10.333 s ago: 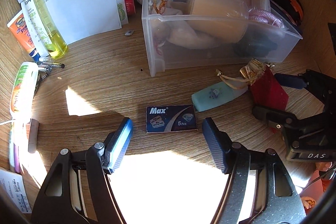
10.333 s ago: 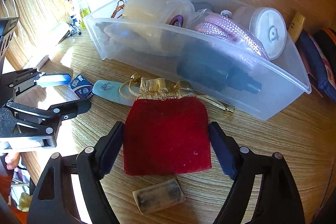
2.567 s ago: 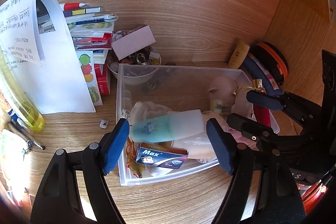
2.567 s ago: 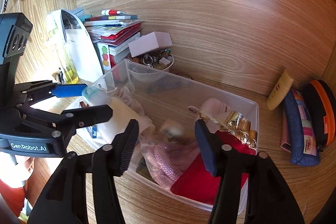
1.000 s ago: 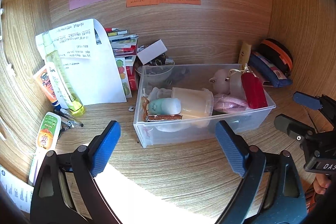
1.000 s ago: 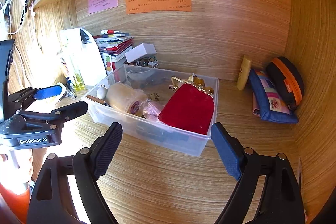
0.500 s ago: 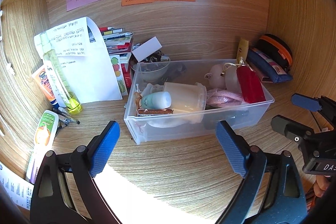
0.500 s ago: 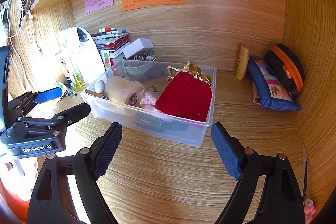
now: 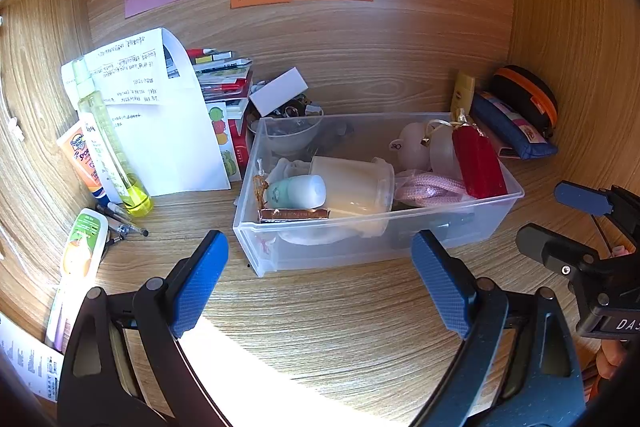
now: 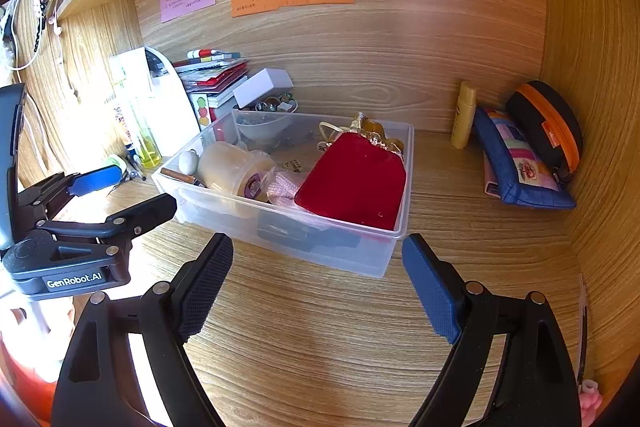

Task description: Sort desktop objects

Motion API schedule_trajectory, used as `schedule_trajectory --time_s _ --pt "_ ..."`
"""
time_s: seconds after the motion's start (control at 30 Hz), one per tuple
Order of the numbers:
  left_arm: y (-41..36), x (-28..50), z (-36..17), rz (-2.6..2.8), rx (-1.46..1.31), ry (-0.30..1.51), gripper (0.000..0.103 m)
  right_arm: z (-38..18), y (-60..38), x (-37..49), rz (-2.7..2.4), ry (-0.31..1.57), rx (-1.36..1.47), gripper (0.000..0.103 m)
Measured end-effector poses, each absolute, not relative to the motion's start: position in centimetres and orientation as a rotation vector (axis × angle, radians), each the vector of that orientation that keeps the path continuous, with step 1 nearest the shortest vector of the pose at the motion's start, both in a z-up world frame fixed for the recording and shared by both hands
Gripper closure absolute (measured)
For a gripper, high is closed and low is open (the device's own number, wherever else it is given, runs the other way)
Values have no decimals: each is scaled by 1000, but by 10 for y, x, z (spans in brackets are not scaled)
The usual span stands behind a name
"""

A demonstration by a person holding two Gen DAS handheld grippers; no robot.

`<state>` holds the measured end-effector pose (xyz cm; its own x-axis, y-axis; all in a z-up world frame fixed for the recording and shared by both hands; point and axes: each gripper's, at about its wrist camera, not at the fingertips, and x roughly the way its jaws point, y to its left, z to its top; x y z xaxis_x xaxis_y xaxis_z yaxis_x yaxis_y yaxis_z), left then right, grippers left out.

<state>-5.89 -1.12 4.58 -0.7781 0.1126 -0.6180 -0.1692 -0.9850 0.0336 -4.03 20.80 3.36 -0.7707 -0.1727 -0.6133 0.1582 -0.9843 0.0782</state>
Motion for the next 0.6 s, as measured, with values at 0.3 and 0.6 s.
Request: schedule_trajectory --time_s 0.3,0.6 --pt "-12 -59 45 2821 -977 122 9 35 206 -40 -2794 -29 970 18" --pt "-10 -59 47 2804 -969 115 9 35 205 -39 -2793 -24 968 18"
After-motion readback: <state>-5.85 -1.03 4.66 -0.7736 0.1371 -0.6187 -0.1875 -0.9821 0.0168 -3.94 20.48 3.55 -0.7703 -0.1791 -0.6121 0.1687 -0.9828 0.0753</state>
